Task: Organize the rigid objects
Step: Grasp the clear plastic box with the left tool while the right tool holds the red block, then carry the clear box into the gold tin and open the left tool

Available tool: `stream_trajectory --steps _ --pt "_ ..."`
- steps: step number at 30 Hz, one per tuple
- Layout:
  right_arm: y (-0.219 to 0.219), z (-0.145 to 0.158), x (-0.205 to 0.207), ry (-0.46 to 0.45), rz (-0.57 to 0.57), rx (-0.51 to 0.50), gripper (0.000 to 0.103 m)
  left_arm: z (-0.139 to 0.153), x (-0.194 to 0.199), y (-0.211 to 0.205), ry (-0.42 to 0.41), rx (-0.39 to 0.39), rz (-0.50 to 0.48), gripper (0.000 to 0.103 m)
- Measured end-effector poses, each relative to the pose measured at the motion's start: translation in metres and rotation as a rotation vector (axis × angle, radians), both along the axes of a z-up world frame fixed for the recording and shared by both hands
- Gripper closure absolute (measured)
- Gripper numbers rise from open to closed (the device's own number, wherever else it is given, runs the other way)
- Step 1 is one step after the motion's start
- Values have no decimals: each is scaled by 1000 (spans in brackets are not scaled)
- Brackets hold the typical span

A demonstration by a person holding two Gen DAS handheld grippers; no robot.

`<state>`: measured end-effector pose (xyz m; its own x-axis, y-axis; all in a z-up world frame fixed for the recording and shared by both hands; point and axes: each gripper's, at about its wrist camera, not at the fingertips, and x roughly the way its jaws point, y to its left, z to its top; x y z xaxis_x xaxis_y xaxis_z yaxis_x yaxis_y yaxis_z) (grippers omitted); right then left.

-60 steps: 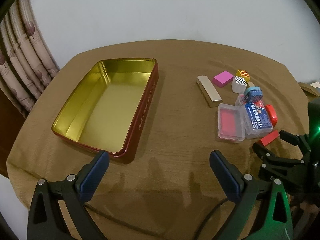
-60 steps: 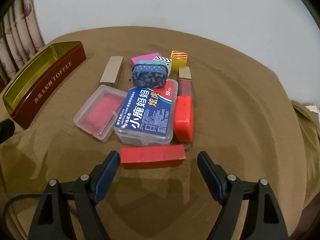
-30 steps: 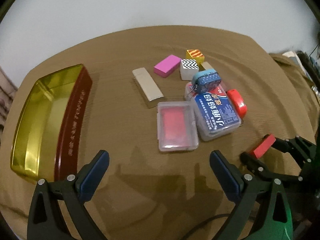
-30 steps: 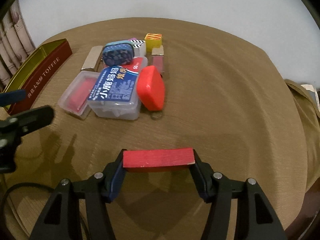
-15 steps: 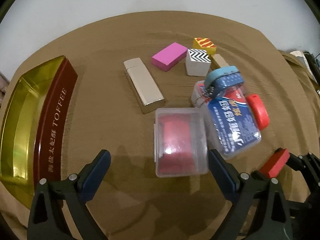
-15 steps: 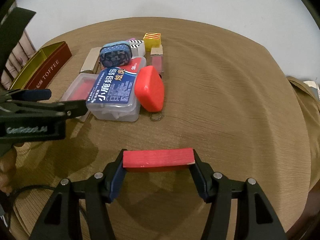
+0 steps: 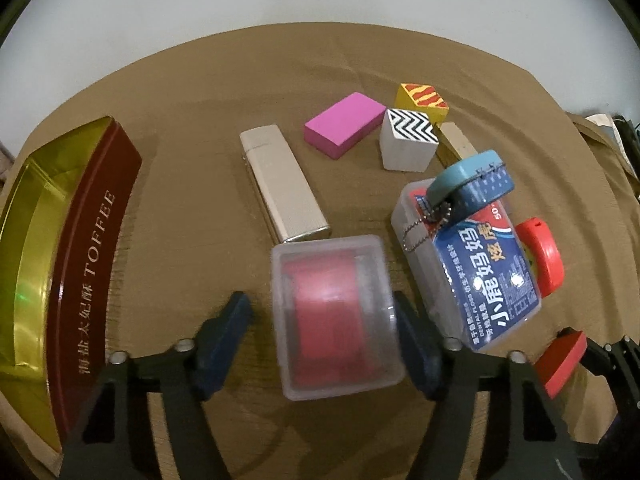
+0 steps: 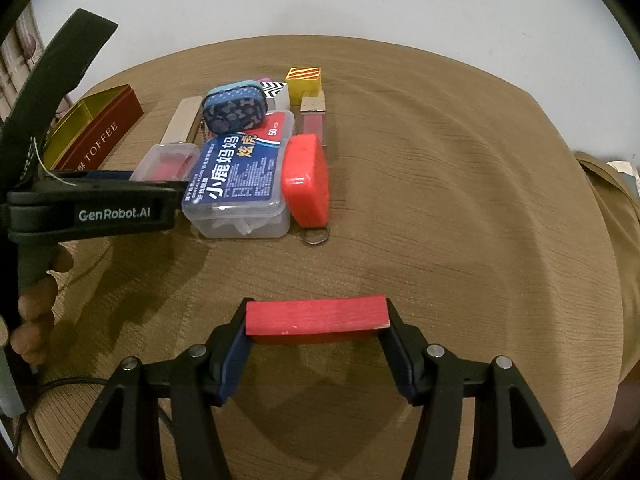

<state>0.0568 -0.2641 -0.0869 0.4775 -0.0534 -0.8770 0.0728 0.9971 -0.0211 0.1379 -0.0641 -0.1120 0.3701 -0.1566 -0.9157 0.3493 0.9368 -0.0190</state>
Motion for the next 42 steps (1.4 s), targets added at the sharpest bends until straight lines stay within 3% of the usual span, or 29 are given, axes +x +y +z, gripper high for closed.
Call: stream_trajectory --steps 1,12,26,32,42 --pt "0 0 0 0 0 0 42 1 3 -1 -2 -1 3 52" --pt "4 -1 2 -10 2 -22 42 22 2 12 -29 26 -17 53" --pt "8 -4 2 -28 0 -41 42 81 2 52 -111 28 32 53" --pt "12 -5 0 -31 4 -52 42 99 11 101 -146 52 119 53" --pt "13 -4 0 -34 2 -54 42 81 36 180 -117 130 287 53"
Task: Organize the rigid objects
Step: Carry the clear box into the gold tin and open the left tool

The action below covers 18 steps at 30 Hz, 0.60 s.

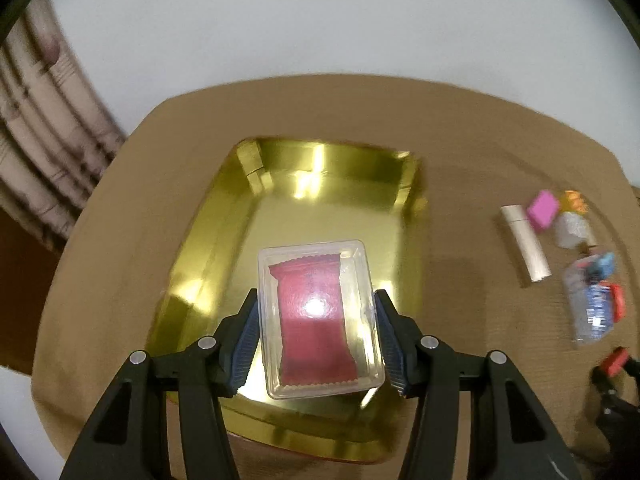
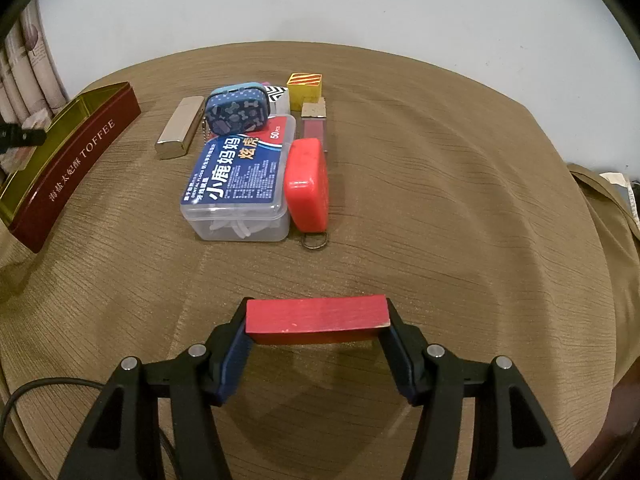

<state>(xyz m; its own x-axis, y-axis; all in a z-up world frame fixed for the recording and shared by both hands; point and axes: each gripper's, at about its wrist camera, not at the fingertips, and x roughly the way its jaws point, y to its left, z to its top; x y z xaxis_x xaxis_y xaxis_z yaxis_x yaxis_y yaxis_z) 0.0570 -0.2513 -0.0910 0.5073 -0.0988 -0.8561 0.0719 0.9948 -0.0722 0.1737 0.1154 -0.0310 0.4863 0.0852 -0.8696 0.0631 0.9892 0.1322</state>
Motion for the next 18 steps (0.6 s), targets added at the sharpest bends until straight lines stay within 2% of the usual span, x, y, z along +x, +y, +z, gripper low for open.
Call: stream_trajectory --steps 8,18 --pt "0 0 -2 -4 -7 -4 42 -27 8 30 42 35 64 53" --pt "0 0 -1 -6 -7 -5 42 -41 11 38 62 50 95 52"
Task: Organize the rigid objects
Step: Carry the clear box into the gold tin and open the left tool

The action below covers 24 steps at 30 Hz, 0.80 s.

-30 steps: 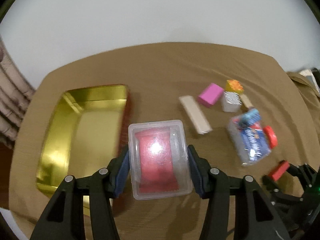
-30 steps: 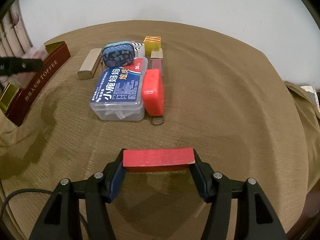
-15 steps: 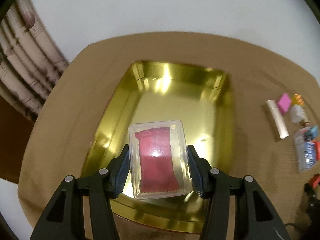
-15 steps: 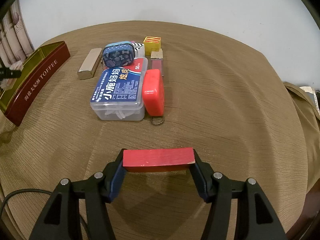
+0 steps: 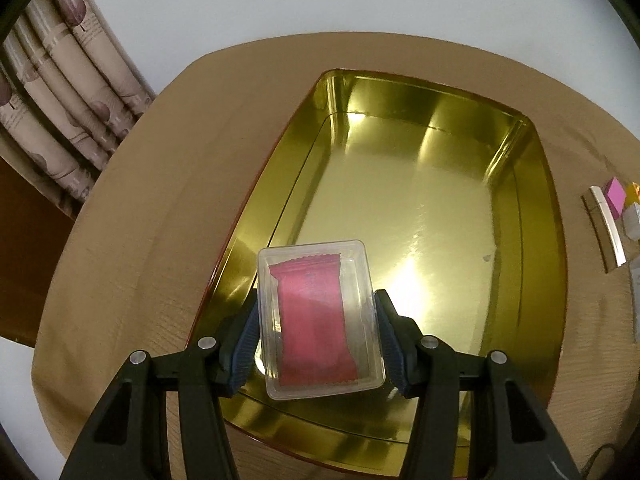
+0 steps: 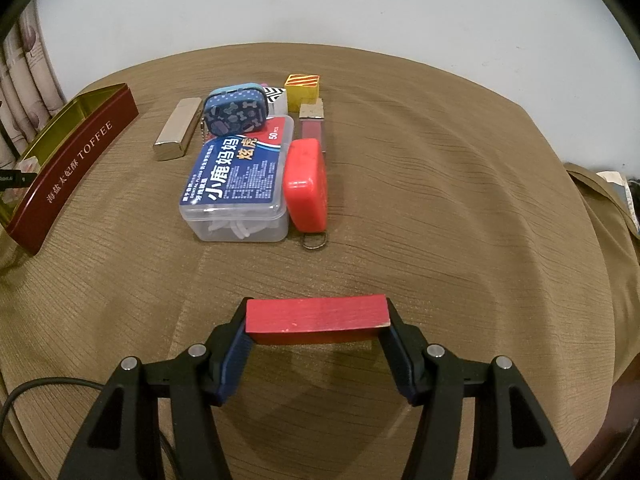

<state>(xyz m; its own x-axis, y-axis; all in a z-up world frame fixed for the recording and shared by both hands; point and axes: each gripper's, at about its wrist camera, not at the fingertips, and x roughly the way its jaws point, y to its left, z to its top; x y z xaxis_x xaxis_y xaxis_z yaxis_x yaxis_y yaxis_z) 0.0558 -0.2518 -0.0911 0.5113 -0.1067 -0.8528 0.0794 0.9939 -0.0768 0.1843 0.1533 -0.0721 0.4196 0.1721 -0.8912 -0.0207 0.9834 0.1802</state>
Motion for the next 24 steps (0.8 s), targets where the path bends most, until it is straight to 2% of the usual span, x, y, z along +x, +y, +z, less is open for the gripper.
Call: stream_trajectory --steps 18,24 --pt "0 -1 1 -2 -5 2 42 -15 3 13 11 -23 8 51" --pt "1 -1 1 -4 -5 -4 42 -15 2 11 22 -46 -6 40"
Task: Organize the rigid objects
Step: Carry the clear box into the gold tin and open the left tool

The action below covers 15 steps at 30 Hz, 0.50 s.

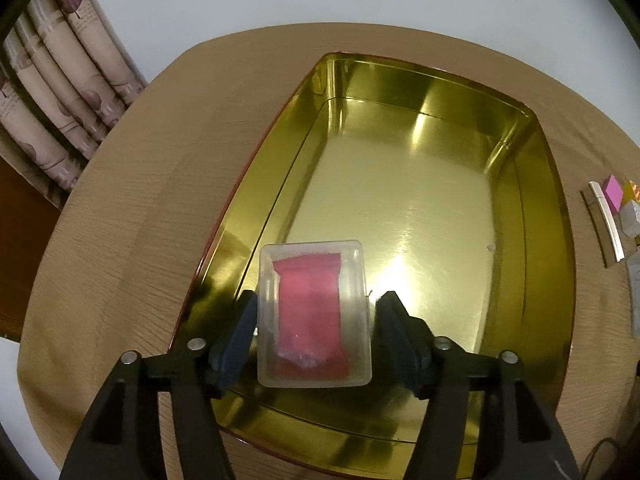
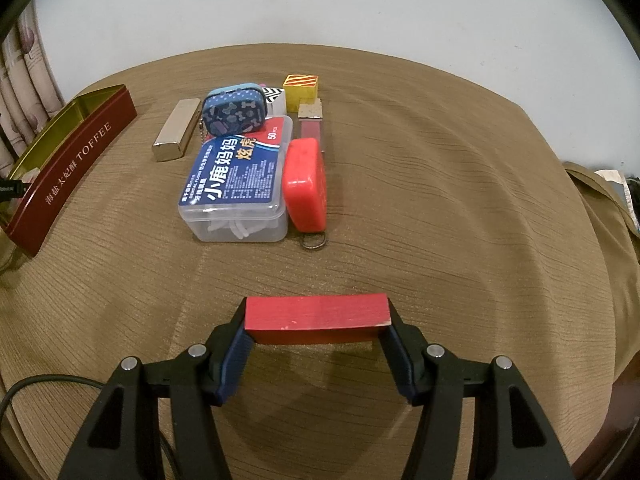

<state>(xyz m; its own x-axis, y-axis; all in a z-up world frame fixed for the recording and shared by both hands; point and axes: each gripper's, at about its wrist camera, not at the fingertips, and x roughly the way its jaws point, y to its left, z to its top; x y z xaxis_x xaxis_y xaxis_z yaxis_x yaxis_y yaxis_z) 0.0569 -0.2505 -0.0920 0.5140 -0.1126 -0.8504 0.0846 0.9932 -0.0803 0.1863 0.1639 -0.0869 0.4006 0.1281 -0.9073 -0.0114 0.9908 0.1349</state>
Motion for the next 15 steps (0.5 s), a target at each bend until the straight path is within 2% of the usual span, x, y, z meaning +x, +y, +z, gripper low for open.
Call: stream_trajectory --steps 8,15 --pt "-1 2 1 -6 2 -2 42 24 -9 -2 -57 -40 -9 36" --pt "5 32 5 -74 -4 -3 42 51 -15 17 -138 -65 53 35"
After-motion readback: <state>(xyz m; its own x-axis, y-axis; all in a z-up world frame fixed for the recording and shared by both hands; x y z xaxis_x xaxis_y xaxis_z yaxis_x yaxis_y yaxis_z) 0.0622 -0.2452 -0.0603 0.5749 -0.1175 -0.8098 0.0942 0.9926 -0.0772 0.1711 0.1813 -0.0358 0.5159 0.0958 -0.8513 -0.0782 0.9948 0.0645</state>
